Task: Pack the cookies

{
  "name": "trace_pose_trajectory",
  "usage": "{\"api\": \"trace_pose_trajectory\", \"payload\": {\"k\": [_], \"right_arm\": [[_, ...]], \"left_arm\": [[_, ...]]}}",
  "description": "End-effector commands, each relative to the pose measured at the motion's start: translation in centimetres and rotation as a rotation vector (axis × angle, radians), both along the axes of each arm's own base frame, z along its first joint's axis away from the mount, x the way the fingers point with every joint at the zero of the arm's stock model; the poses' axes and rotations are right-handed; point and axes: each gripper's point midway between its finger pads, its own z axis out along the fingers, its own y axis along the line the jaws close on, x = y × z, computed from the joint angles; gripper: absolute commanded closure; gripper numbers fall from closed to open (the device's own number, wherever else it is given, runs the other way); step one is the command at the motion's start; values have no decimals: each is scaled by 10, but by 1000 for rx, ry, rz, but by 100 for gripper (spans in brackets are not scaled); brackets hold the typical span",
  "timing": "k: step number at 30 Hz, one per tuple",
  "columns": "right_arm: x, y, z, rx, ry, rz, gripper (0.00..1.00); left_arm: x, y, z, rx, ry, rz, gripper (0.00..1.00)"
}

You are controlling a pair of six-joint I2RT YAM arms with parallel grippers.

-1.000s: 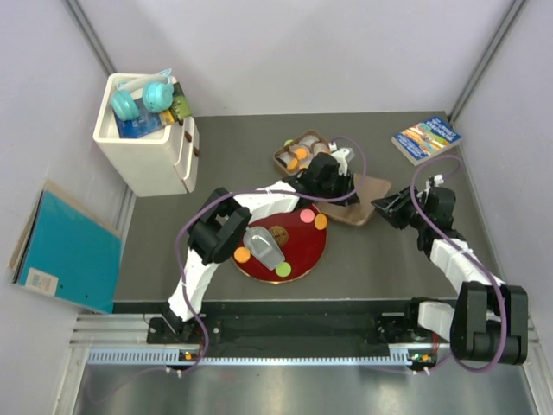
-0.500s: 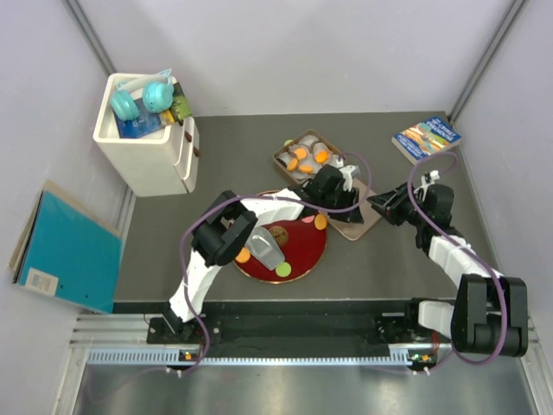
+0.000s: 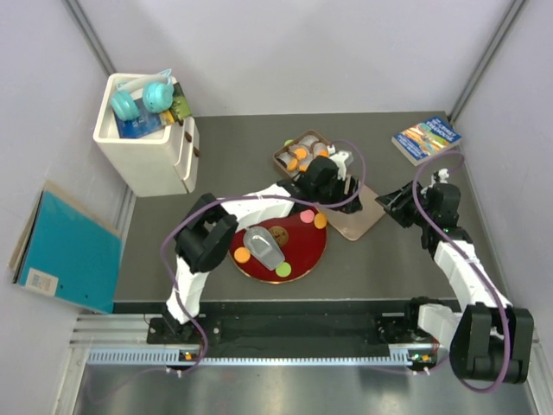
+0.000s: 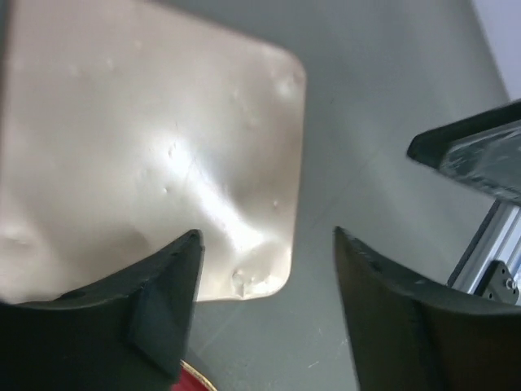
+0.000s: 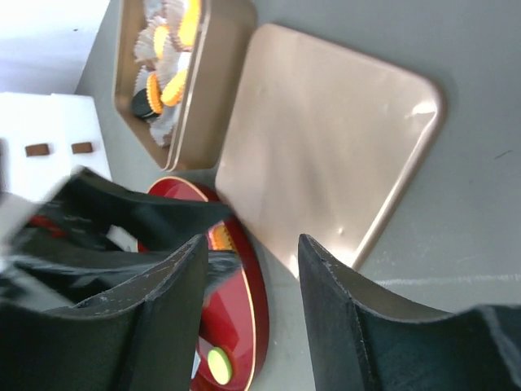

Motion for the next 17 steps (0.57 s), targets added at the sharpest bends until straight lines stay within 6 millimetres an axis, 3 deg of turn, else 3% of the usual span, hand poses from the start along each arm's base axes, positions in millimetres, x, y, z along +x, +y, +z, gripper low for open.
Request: {"api": "trace_pose_trajectory", "payload": {"k": [1,3,4,6,11,13,14,15,17], "right_arm": [[-2,-2,37,-67,-115,17,51],[-6,-2,43,-76,-130,15,50],[-9,-2,50,-81,-154,14,50],[-13,-2,54,-92,-172,9,49],[-25,2,69,-120,-236,18,48],[-30,6,72,-126,-252,31,48],[-35,6,81,-131,-286,31,48],[-37,7,84,-136,-300,34,48],[-45,5,89,-157,-316,28,48]], "left_arm": [[14,9,95,-101,-198,53,22],[17,20,111,-88,-225,105,14],[17,23,115,-76,-238,114,1],[19,35,128,-60,-269,163,1],[27,80,128,68,-284,342,1],[23,104,128,116,-315,384,1],[18,115,147,87,-348,406,1],[13,128,134,124,-352,423,1],[4,155,146,150,-383,453,1]]}}
